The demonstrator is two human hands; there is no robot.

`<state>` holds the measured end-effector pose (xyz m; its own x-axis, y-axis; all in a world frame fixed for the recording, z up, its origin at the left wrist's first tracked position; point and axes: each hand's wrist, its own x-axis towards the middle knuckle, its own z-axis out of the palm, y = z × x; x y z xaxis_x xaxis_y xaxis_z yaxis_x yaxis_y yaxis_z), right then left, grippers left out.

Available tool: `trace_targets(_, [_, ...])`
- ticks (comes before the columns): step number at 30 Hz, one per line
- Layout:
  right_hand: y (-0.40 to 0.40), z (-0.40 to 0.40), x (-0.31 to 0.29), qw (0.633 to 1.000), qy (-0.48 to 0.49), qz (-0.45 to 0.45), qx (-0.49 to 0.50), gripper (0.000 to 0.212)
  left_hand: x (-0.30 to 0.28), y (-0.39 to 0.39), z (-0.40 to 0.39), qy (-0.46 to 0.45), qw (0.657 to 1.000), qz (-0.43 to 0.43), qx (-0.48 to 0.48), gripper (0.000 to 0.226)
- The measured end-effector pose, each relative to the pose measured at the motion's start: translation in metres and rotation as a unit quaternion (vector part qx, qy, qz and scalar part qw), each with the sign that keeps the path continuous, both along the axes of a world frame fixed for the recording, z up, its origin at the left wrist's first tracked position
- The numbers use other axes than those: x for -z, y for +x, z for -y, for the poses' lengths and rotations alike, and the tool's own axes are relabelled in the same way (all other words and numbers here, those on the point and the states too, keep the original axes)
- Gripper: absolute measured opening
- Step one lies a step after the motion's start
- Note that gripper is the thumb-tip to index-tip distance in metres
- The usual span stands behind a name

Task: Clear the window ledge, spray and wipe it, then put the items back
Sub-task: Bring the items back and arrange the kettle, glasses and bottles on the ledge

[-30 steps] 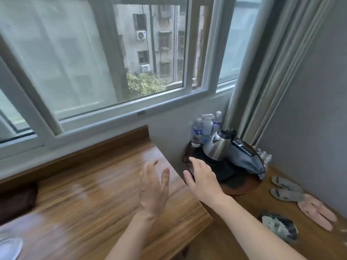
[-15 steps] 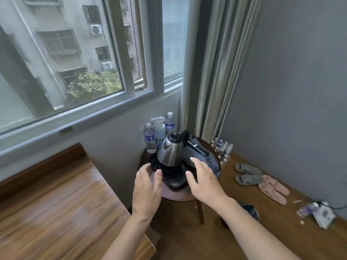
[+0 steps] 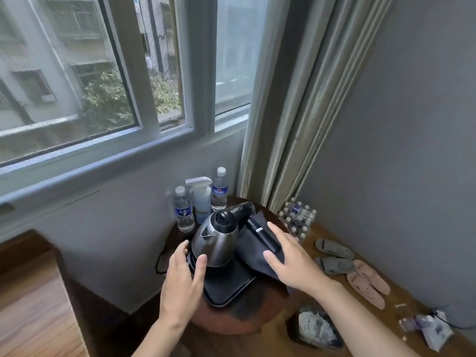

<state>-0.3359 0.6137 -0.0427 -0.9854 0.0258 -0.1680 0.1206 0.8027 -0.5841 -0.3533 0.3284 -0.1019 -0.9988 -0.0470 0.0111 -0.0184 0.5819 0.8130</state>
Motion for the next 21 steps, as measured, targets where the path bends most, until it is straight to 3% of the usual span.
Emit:
trace_targets(7, [-0.082, -0.054, 0.023, 0.994, -0.031, 0.094, -0.043, 0.088, 0.042, -0.018, -0.020, 0.012, 0.995, 0.088, -0.043, 0.078])
trace_targets(15, [-0.152, -0.098, 0.107, 0.964, 0.055, 0.210, -0.155, 0.104, 0.088, -0.015, -0.059, -0.027, 0.975, 0.191, -0.112, 0.087])
trace_targets(21, [-0.174, -0.111, 0.147, 0.957, 0.049, 0.228, -0.173, 0.109, 0.117, -0.014, -0.082, -0.008, 0.968, 0.179, -0.175, 0.108])
